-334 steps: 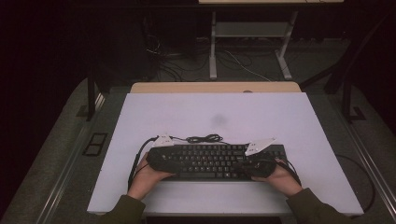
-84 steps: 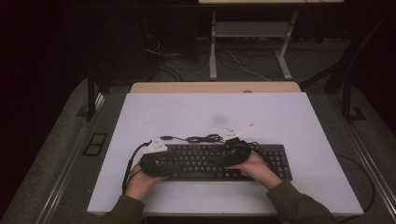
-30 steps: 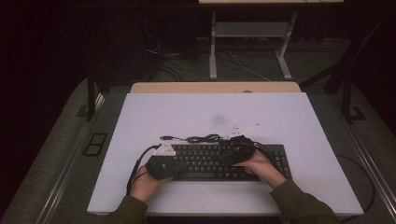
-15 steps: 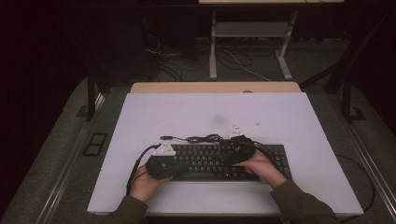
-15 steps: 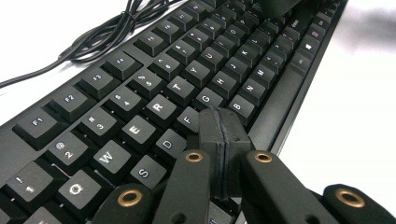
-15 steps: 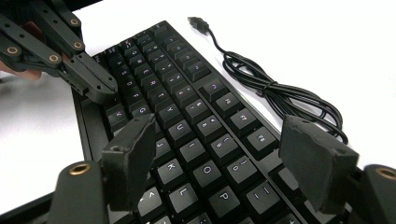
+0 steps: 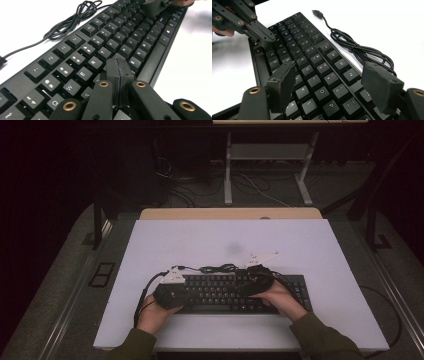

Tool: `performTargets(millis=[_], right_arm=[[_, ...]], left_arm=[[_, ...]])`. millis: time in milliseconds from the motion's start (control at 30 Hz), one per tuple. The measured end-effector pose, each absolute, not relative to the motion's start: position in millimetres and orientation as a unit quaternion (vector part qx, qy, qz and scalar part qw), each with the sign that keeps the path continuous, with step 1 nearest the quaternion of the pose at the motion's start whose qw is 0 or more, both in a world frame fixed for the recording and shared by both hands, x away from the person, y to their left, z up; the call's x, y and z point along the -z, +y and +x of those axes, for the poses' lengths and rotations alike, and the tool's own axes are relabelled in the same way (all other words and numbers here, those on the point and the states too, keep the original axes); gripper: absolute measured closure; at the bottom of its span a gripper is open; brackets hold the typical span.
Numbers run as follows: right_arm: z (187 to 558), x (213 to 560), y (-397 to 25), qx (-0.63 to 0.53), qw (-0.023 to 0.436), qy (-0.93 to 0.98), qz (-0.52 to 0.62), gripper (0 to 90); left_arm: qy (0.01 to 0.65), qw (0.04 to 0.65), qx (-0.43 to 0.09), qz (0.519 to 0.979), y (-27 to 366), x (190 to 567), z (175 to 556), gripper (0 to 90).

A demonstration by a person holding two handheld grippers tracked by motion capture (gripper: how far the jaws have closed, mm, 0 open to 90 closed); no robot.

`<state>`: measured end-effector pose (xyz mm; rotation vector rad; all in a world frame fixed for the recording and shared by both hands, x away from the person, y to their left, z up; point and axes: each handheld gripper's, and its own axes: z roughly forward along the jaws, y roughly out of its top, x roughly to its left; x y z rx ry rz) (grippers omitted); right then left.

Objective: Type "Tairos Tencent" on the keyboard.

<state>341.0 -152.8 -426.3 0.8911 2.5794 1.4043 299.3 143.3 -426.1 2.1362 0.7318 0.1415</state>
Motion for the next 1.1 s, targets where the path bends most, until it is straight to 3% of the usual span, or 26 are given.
performTargets(millis=[567, 1100], right_arm=[[340.9, 426.7, -152.1, -0.457, 0.036, 0.84, 0.29, 27.2], [340.8, 426.8, -151.6, -0.455, 0.036, 0.841, 0.29, 27.2]], left_arm=[[0.315, 0.424, -0.089, 0.844, 150.1, 428.7, 317.9, 89.1], [0.316, 0.415, -0.087, 0.849, 146.1, 433.2, 321.7, 89.1]])
